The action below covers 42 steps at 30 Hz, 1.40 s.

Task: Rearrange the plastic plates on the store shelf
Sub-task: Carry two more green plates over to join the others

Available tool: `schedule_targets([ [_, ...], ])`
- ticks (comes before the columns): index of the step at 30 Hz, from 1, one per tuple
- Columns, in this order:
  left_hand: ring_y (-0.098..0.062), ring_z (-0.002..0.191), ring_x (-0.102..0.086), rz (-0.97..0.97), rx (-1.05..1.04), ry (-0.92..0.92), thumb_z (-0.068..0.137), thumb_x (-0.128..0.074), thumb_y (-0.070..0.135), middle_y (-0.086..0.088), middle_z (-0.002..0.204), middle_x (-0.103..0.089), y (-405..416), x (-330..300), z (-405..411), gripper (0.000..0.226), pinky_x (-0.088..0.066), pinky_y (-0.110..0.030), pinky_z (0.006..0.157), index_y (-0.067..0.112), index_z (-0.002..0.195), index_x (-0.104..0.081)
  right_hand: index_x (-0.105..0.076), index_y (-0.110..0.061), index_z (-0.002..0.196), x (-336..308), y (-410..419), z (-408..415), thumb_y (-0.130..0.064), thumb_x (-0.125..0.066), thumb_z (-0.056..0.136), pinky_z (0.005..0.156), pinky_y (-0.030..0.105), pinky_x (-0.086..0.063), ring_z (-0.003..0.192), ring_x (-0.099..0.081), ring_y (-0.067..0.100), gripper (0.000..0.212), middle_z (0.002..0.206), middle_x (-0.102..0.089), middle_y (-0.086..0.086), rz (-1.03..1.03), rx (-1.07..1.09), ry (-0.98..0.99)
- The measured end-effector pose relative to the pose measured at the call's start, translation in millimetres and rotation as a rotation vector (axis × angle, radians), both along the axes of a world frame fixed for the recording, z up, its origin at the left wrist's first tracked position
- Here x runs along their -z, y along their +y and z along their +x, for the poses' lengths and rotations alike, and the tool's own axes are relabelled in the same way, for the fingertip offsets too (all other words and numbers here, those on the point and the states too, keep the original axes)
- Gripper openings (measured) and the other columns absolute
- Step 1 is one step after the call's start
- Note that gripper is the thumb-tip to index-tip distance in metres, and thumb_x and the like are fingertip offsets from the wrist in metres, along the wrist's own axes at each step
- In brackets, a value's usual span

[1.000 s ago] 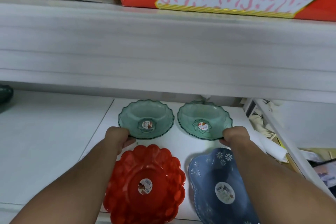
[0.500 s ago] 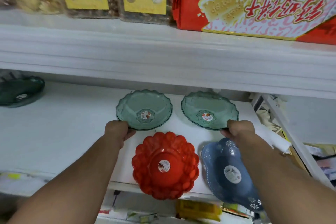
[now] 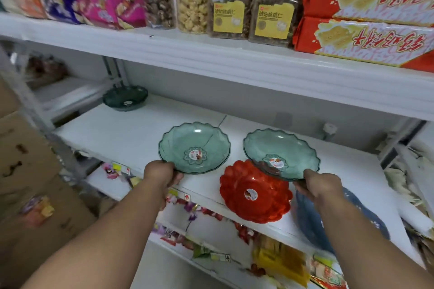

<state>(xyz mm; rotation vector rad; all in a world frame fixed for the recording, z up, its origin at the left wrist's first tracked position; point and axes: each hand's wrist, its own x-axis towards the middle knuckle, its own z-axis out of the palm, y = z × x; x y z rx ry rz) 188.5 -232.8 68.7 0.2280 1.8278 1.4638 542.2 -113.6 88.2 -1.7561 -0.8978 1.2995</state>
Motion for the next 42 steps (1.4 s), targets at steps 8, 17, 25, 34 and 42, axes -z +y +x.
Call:
schedule_targets([
  [8,-0.023,0.040,-0.065,0.010,-0.150,0.019,0.087,-0.050,-0.008,-0.023,0.082,-0.068,-71.6,-17.0,-25.4,0.010,-0.058,-0.031,0.048,-0.004,0.088,-0.059,-0.064,0.005,0.076,-13.9,-51.7,-48.5,-0.006,-0.071,0.082,0.084,0.052,-0.060,0.063,-0.071,0.033,0.015,0.069,-0.071,0.020,0.022,-0.044,0.100],
  [17,-0.032,0.061,-0.073,0.041,-0.191,-0.011,0.088,-0.057,-0.004,-0.022,0.088,-0.073,-87.5,-8.1,-106.8,0.010,-0.062,-0.044,0.068,-0.002,0.096,-0.062,-0.066,0.010,0.090,-14.1,-66.6,-125.3,-0.003,-0.070,0.084,0.077,0.050,-0.063,0.059,-0.071,0.032,0.015,0.087,-0.073,0.024,0.058,-0.059,0.088],
  [25,-0.030,0.051,-0.068,0.022,-0.185,-0.003,0.089,-0.055,-0.005,-0.021,0.064,-0.071,-72.0,1.7,-194.2,0.008,-0.058,-0.049,0.079,-0.001,0.083,-0.059,-0.064,0.007,0.084,-2.9,-69.6,-206.6,-0.005,-0.072,0.084,0.044,0.029,-0.060,0.067,-0.069,0.033,0.014,0.086,-0.070,0.022,0.080,0.027,0.088],
  [34,-0.028,0.058,-0.071,0.059,-0.131,-0.067,0.091,-0.056,-0.002,-0.016,0.066,-0.073,-35.0,16.8,-250.6,0.008,-0.060,-0.036,0.063,-0.001,0.092,-0.064,-0.065,0.008,0.083,3.4,-46.7,-259.8,0.000,-0.064,0.084,0.069,0.044,-0.064,0.069,-0.073,0.036,0.007,0.082,-0.072,0.024,0.065,0.064,0.092],
  [42,-0.027,0.070,-0.068,0.075,-0.123,-0.075,0.091,-0.056,-0.004,-0.017,0.087,-0.069,19.2,14.4,-267.3,0.008,-0.060,-0.029,0.051,-0.001,0.090,-0.063,-0.066,0.010,0.082,8.8,8.1,-282.0,0.003,-0.059,0.084,0.058,0.034,-0.062,0.070,-0.071,0.035,0.010,0.085,-0.071,0.027,0.074,0.059,0.125],
])
